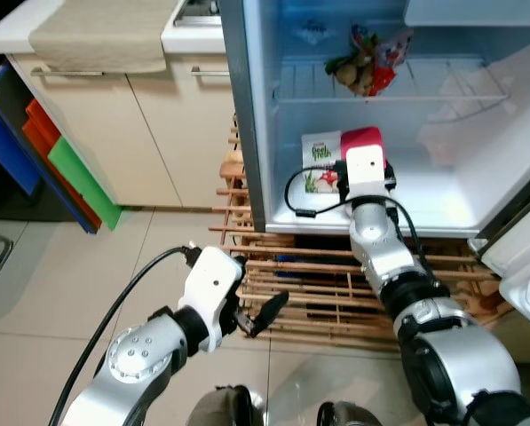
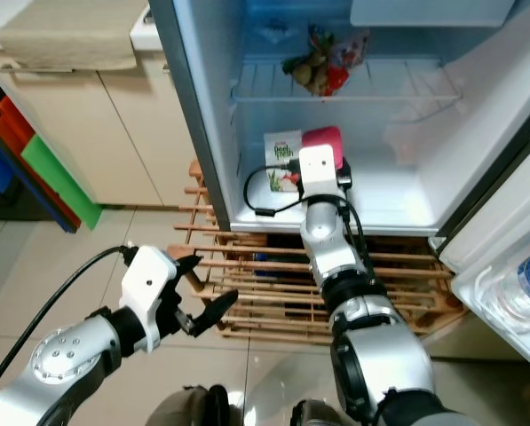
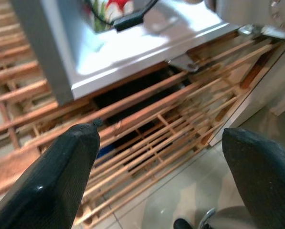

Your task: Restocking fridge

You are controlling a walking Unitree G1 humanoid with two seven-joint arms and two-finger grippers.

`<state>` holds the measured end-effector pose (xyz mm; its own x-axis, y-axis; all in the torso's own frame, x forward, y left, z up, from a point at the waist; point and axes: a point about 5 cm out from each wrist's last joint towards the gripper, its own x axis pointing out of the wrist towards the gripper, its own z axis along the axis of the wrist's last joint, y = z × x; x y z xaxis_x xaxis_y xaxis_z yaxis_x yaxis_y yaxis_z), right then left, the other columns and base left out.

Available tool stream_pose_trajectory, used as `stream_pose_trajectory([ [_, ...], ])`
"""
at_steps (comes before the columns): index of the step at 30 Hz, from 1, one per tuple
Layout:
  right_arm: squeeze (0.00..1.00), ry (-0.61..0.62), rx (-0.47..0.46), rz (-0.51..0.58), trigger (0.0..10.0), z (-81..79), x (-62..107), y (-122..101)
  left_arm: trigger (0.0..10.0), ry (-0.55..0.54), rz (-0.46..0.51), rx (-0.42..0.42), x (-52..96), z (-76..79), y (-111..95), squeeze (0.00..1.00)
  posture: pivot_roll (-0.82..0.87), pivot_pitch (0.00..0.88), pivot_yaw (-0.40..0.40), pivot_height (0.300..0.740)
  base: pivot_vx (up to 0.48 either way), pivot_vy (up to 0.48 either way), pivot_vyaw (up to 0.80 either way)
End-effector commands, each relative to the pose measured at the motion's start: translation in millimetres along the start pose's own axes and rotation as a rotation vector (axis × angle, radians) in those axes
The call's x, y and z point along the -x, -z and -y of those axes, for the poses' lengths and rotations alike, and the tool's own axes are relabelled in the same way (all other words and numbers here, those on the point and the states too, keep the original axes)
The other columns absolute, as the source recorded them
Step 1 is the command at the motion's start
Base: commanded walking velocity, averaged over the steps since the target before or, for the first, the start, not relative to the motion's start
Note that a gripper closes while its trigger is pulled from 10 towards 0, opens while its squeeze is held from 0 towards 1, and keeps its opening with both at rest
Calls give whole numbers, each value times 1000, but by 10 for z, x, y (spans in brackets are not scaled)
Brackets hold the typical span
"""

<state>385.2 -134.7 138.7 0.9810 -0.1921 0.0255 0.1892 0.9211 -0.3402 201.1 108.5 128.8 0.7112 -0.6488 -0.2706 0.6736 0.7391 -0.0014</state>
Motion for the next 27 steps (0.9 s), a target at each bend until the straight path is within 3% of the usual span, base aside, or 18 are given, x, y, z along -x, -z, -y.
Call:
stream_pose_trajectory([
  [1, 1000, -2, 0, -1, 10000, -22, 1, 2, 10000, -8, 1, 1, 45, 12, -23, 0, 185, 231, 70, 740, 0, 0, 0],
  [18, 1000, 53, 87, 76, 10000, 131, -97, -118, 10000, -7, -15, 20, 73, 80, -31, 0, 180, 255, 76, 740, 0, 0, 0],
  [26, 988, 58, 100, 98, 10000, 158, -104, -136, 10000, 4, 2, 12, -20, 56, -69, 0, 144, 222, 72, 740, 0, 0, 0],
  [27, 424, 53, 106, 108, 10000, 149, -101, -146, 10000, 6, 5, 11, -33, 54, -74, 0, 140, 218, 72, 740, 0, 0, 0],
])
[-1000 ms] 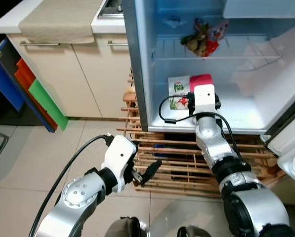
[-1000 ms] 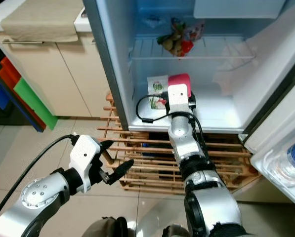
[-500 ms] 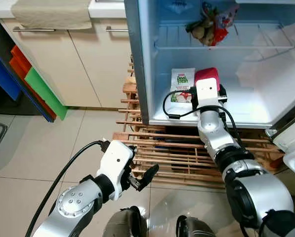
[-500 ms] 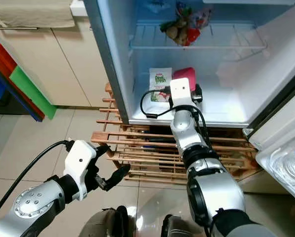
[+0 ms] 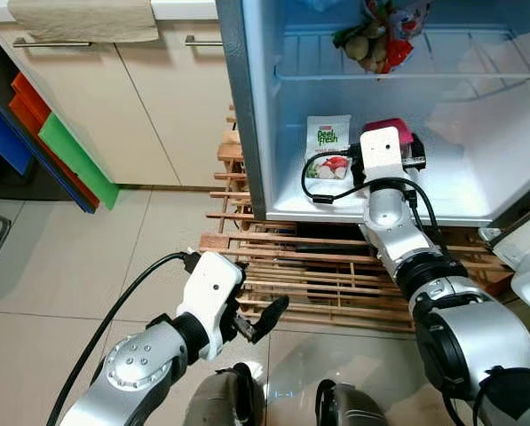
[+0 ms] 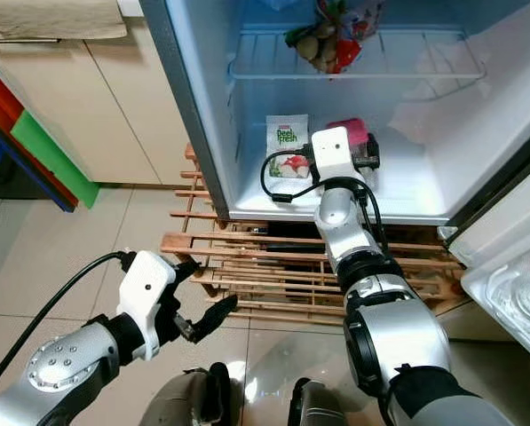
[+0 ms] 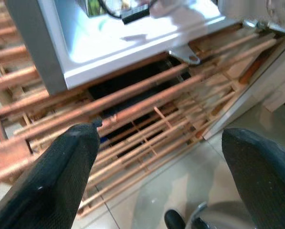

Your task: Restocking fridge

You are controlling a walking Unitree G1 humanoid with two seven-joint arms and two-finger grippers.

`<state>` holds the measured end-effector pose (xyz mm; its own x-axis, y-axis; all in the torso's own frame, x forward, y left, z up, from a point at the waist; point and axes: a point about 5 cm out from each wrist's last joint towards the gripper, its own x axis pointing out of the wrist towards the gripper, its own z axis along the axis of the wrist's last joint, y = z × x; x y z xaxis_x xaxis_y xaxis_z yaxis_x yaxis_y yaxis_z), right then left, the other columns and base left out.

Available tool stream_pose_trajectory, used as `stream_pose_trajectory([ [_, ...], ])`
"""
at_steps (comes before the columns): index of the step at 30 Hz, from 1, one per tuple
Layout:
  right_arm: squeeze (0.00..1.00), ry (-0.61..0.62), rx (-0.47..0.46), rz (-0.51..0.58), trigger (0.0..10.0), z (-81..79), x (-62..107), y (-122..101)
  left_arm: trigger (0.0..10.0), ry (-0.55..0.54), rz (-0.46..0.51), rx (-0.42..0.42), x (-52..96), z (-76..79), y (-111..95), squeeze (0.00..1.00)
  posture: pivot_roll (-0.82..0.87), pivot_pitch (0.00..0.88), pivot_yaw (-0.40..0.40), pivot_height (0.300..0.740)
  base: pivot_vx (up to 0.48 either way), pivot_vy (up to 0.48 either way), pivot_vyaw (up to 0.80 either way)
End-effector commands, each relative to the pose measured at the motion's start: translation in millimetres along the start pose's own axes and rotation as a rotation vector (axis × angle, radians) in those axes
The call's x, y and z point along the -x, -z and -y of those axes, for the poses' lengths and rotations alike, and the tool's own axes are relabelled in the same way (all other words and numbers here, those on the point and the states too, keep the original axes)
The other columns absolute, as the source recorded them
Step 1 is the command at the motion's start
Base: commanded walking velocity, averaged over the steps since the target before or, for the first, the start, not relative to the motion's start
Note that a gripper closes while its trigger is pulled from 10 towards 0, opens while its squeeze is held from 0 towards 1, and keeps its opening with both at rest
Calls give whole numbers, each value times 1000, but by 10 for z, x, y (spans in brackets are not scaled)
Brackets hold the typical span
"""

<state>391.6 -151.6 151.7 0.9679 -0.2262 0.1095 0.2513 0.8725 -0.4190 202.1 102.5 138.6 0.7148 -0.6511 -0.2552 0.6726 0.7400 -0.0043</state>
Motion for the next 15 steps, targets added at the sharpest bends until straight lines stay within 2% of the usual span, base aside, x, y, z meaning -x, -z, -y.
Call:
stream_pose_trajectory([
  [1, 0, -9, 17, 59, 10000, -33, 2, -89, 10000, 11, -5, 6, -29, 19, 22, 0, 131, 209, 72, 740, 0, 0, 0],
  [6, 0, -5, -3, 86, 10000, -23, 54, -56, 10000, 32, 17, 2, -140, 12, -10, 0, 84, 175, 67, 740, 0, 0, 0],
  [10, 0, -22, -48, 45, 10000, -73, 161, 75, 10000, 39, 30, -5, -217, -11, -24, 0, 60, 154, 61, 740, 0, 0, 0],
  [11, 47, -20, -74, -1, 10000, -83, 209, 164, 10000, 40, 38, -10, -266, -40, -43, 0, 41, 141, 63, 740, 0, 0, 0],
  [12, 47, -20, -74, -1, 10000, -83, 209, 164, 10000, 40, 38, -10, -266, -40, -43, 0, 41, 141, 63, 740, 0, 0, 0],
  [13, 796, -21, -108, -50, 10000, -95, 284, 271, 10000, 41, 48, -14, -304, -64, -61, 0, 31, 134, 65, 740, 0, 0, 0],
  [15, 792, -16, -134, -78, 10000, -93, 342, 331, 10000, 44, 55, -15, -328, -71, -66, 0, 19, 124, 66, 740, 0, 0, 0],
])
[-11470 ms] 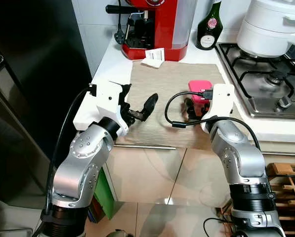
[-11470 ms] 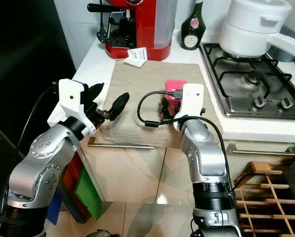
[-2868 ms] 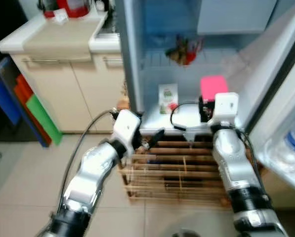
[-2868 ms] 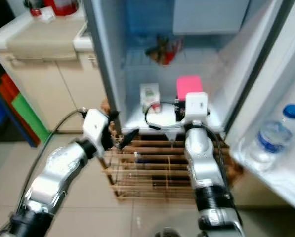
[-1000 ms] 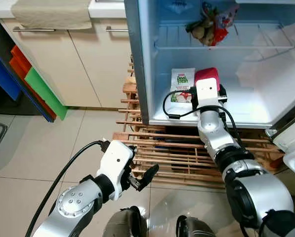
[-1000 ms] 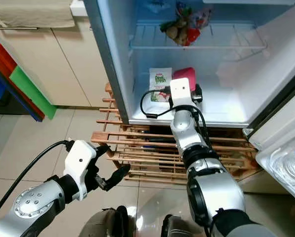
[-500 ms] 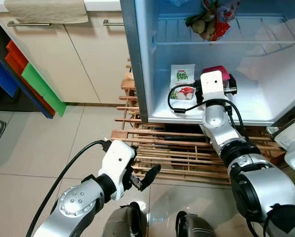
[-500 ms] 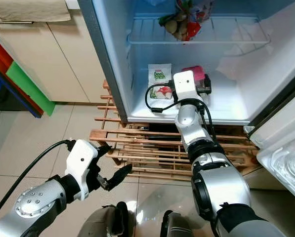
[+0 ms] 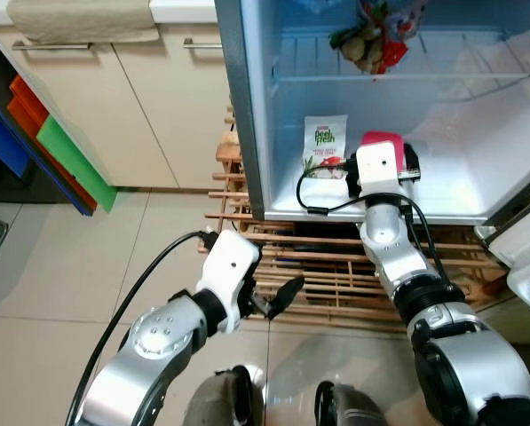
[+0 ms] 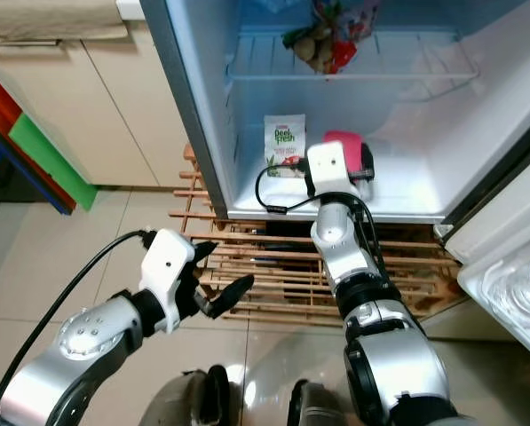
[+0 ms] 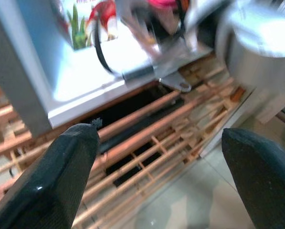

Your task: Restocking fridge

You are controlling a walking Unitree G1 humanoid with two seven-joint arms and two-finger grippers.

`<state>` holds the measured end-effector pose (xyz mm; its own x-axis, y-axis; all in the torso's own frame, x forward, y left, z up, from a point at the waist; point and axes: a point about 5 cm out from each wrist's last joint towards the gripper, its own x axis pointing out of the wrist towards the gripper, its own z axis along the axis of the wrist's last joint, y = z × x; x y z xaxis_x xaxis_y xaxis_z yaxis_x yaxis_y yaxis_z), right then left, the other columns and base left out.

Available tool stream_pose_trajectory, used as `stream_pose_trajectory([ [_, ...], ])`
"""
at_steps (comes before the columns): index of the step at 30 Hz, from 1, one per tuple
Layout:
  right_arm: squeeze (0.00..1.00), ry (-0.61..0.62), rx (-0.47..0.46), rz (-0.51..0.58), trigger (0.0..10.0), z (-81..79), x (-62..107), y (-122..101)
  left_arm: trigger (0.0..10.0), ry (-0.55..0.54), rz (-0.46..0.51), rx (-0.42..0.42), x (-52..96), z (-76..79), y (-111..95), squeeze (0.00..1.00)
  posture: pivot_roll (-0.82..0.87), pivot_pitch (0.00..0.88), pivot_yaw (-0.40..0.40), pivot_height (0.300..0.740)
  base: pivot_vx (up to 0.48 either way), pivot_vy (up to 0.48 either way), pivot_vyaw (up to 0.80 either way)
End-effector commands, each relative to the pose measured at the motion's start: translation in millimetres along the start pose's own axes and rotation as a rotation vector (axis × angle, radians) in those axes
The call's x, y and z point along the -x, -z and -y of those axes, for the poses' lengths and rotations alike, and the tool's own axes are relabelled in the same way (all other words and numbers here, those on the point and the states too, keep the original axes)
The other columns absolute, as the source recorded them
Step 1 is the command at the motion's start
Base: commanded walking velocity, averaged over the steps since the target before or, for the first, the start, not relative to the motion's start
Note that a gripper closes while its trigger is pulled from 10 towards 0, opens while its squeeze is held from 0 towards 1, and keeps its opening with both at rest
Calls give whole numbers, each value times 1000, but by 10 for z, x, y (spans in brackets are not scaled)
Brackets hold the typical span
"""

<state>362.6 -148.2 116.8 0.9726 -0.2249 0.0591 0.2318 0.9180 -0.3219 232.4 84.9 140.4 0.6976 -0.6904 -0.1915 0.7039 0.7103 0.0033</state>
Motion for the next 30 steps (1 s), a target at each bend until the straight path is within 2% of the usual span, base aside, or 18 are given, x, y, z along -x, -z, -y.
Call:
stream_pose_trajectory([
  [1, 976, 7, -31, -35, 10000, 17, 22, 38, 10000, 6, -9, 3, -10, 0, 41, 0, 16, 120, 66, 740, 0, 0, 0],
  [2, 1000, 5, -29, -28, 10000, 31, 38, 31, 10000, 8, -7, 0, -20, 2, 42, 0, 9, 111, 66, 740, 0, 0, 0],
  [3, 847, 9, -30, -16, 10000, 67, 53, 9, 10000, 7, -2, -4, -27, 1, 40, 0, 0, 97, 64, 740, 0, 0, 0],
  [4, 847, 12, -32, -9, 10000, 94, 61, -7, 10000, 6, 1, -7, -42, -7, 41, 0, -5, 89, 63, 740, 0, 0, 0],
  [5, 0, 14, -38, 9, 10000, 126, 65, -38, 10000, 1, 6, -7, -59, -22, 39, 0, -12, 75, 60, 740, 0, 0, 0],
  [6, 0, 14, -43, 20, 10000, 144, 58, -56, 10000, -3, 8, -6, -79, -37, 40, 0, -15, 68, 59, 740, 0, 0, 0],
  [9, 0, 7, -35, 142, 10000, 289, 176, -259, 10000, -40, 54, 2, -109, -79, -25, 0, -36, 27, 46, 740, 0, 0, 0],
  [13, 0, 3, -29, 166, 10000, 333, 204, -320, 10000, -62, 71, 5, -170, -130, -43, 0, -56, 0, 42, 740, 0, 0, 0],
  [14, 0, -13, -39, 179, 10000, 327, 298, -351, 10000, -76, 90, 11, -194, -156, -62, 0, -69, 0, 41, 740, 0, 0, 0],
  [16, 0, -20, -43, 179, 10000, 320, 333, -358, 10000, -79, 96, 12, -210, -169, -68, 0, -69, 0, 41, 740, 0, 0, 0],
  [22, 0, -62, -72, 141, 10000, 299, 514, -320, 10000, -73, 108, -3, -261, -190, -74, 0, -68, 0, 51, 740, 0, 0, 0],
  [25, 0, -94, -154, 63, 10000, 336, 627, -178, 10000, -96, 110, -5, -234, -236, -62, 0, -65, 0, 59, 740, 0, 0, 0],
  [30, 0, -98, -221, -6, 10000, 334, 656, -80, 10000, -120, 115, 6, -208, -271, -51, 0, -61, 0, 67, 740, 0, 0, 0],
])
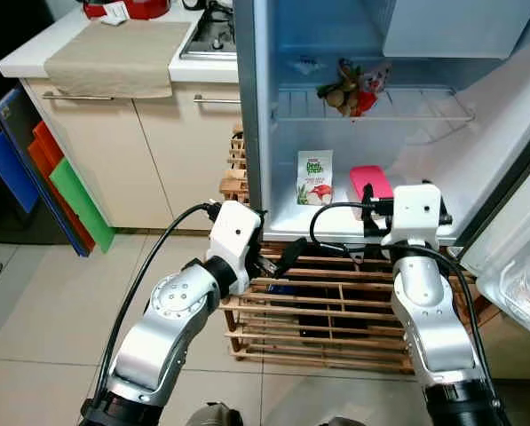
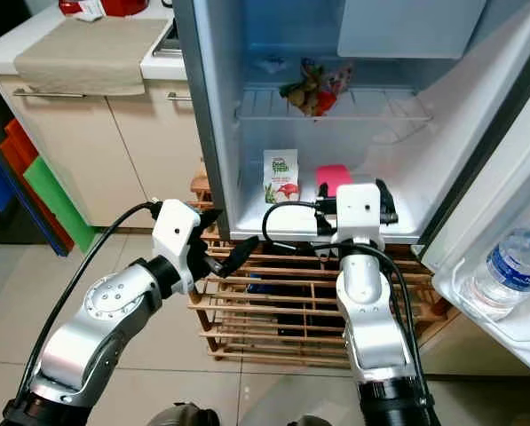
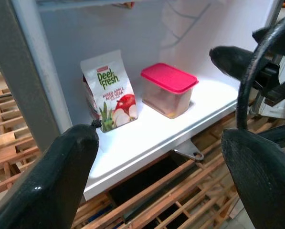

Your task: Restocking fridge

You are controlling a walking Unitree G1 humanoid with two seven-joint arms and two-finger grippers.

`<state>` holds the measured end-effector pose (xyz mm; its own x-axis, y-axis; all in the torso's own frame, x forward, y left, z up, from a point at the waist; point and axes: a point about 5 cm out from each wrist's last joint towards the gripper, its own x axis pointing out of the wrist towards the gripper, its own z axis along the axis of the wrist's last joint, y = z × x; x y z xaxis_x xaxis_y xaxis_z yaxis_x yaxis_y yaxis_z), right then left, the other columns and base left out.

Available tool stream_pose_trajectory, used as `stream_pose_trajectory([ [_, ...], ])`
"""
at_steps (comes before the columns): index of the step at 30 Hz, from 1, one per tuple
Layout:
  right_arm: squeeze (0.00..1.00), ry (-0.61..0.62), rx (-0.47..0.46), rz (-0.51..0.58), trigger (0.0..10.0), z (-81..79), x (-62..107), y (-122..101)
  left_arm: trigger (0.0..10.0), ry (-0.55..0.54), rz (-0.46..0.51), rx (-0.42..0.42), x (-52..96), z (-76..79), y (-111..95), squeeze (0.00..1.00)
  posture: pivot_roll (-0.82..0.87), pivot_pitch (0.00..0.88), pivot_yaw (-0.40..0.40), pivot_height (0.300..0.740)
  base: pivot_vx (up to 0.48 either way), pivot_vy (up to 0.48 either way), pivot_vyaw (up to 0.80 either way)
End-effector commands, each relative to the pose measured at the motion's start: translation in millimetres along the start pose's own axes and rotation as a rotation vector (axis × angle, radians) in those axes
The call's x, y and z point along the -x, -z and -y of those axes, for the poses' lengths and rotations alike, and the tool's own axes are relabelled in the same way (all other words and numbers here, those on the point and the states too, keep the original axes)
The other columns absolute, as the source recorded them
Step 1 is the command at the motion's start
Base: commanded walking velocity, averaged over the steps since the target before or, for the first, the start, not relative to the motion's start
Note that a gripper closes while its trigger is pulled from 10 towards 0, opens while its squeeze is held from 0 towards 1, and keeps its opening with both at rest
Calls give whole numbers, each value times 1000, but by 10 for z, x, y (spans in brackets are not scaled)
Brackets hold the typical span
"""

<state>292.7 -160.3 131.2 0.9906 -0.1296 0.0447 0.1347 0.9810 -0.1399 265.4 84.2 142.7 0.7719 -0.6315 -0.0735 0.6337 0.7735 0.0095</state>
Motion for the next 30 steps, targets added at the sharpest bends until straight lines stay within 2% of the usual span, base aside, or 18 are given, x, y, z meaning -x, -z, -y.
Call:
stream_pose_trajectory([
  [1, 0, 10, -46, -58, 10000, 9, -23, 86, 10000, -46, -8, 10, 42, -74, 42, 0, -54, 0, 71, 740, 0, 0, 0],
  [3, 0, 19, -54, -129, 10000, -24, -118, 220, 10000, -64, -22, 18, 92, -86, 87, 0, -40, 0, 74, 740, 0, 0, 0],
  [6, 0, 8, -20, -152, 10000, -66, -173, 269, 10000, -67, -36, 13, 146, -76, 108, 0, -19, 10, 75, 740, 0, 0, 0],
  [8, 0, 38, 37, -192, 10000, -58, -209, 333, 10000, -72, -47, 9, 197, -82, 110, 0, 7, 30, 74, 740, 0, 0, 0],
  [9, 0, 38, 37, -192, 10000, -58, -209, 333, 10000, -72, -47, 9, 197, -82, 110, 0, 7, 30, 74, 740, 0, 0, 0],
  [11, 0, 80, 92, -244, 10000, -69, -250, 437, 10000, -90, -71, 5, 302, -116, 118, 0, 43, 63, 82, 740, 0, 0, 0],
  [19, 0, 70, 95, -269, 10000, -198, -321, 474, 10000, -105, -93, -5, 422, -137, 123, 0, 74, 92, 84, 740, 0, 0, 0],
  [22, 0, 94, 138, -285, 10000, -225, -368, 474, 10000, -100, -97, 17, 472, -144, 110, 0, 97, 107, 86, 740, 0, 0, 0],
  [24, 0, 100, 128, -285, 10000, -305, -426, 425, 10000, -102, -106, 12, 532, -158, 82, 0, 131, 119, 104, 740, 0, 0, 0],
  [30, 0, 118, 83, -281, 10000, -402, -493, 347, 10000, -110, -121, -1, 613, -185, 47, 0, 159, 131, 123, 740, 0, 0, 0],
])
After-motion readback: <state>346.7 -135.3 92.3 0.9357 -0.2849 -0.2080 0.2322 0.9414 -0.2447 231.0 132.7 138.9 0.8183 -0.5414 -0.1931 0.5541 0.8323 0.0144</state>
